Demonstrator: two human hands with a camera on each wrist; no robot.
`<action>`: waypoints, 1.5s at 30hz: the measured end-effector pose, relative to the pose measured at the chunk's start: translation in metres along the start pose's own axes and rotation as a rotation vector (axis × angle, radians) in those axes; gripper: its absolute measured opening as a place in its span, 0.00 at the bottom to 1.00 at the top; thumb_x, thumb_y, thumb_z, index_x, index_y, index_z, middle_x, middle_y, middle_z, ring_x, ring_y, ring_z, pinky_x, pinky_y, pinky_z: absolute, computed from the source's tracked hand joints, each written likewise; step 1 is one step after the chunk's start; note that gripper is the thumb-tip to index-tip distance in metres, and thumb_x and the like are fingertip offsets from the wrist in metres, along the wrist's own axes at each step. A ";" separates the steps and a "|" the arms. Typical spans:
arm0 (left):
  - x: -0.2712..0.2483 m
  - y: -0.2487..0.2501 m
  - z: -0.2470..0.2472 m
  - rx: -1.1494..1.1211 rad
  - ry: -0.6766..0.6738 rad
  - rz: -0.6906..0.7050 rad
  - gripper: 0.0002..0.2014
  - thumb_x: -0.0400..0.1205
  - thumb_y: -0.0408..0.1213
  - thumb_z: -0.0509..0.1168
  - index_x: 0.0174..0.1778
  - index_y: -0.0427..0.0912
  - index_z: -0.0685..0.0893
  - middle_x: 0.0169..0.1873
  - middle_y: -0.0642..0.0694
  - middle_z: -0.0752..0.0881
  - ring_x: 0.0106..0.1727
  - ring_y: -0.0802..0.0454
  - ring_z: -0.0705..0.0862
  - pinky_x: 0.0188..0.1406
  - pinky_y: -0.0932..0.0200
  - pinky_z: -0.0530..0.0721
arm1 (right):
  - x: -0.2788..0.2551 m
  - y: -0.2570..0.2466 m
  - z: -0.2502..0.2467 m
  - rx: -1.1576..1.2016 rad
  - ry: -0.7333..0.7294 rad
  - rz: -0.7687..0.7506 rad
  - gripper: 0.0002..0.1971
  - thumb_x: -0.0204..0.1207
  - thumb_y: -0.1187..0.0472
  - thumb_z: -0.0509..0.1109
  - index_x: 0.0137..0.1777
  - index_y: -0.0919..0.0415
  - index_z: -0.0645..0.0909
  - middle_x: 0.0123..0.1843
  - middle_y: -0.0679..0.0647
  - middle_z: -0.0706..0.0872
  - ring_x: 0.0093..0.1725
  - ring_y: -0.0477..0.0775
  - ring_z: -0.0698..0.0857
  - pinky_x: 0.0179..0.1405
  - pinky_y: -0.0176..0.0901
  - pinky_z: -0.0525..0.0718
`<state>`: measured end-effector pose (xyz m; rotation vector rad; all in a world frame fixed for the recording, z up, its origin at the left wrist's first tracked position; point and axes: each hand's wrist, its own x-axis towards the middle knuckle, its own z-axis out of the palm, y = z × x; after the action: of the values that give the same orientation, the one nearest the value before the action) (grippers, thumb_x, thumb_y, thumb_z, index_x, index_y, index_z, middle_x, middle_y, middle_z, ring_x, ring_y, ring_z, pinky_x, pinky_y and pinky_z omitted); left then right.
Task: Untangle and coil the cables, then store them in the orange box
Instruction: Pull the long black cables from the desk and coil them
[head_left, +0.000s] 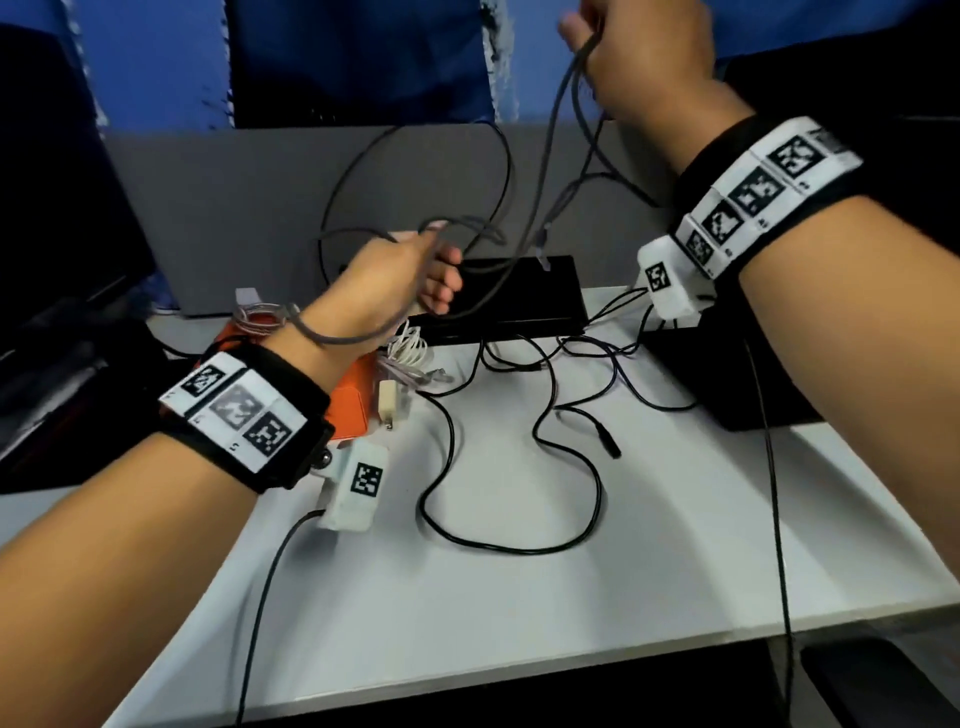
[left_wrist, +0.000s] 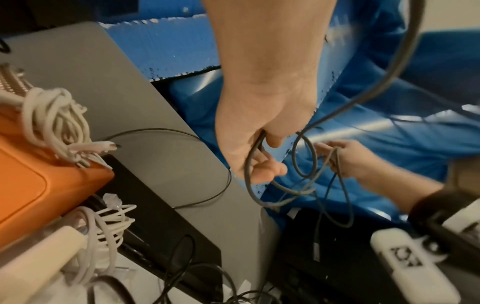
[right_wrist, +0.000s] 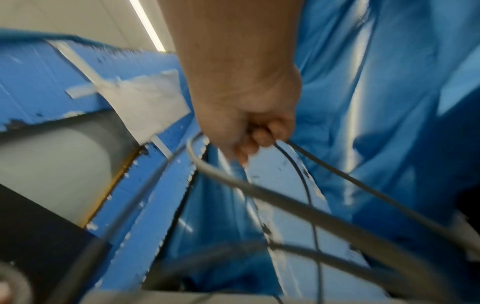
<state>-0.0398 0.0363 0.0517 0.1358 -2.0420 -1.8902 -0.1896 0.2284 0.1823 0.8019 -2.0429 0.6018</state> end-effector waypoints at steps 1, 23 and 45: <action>0.002 -0.002 0.005 0.083 -0.022 0.024 0.14 0.93 0.40 0.58 0.45 0.39 0.81 0.28 0.45 0.88 0.25 0.55 0.82 0.25 0.64 0.79 | 0.001 -0.002 -0.005 -0.152 -0.149 0.002 0.16 0.88 0.47 0.62 0.44 0.57 0.79 0.44 0.64 0.79 0.45 0.63 0.79 0.42 0.55 0.72; -0.025 0.038 0.043 0.913 -0.046 0.531 0.08 0.87 0.46 0.64 0.51 0.49 0.87 0.43 0.58 0.87 0.46 0.62 0.85 0.49 0.63 0.80 | -0.052 0.008 -0.027 1.223 -0.514 0.917 0.10 0.85 0.70 0.52 0.46 0.56 0.70 0.29 0.51 0.70 0.17 0.42 0.67 0.11 0.30 0.64; -0.082 0.047 0.007 0.008 -0.131 0.250 0.19 0.91 0.52 0.58 0.43 0.45 0.86 0.21 0.50 0.63 0.20 0.55 0.56 0.20 0.62 0.55 | -0.107 -0.052 -0.037 0.518 -0.425 0.070 0.17 0.89 0.52 0.63 0.74 0.51 0.81 0.72 0.46 0.85 0.71 0.44 0.82 0.77 0.44 0.76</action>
<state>0.0420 0.0725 0.0819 -0.2377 -2.0410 -1.7766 -0.0844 0.2517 0.1188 1.2465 -2.3343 1.1037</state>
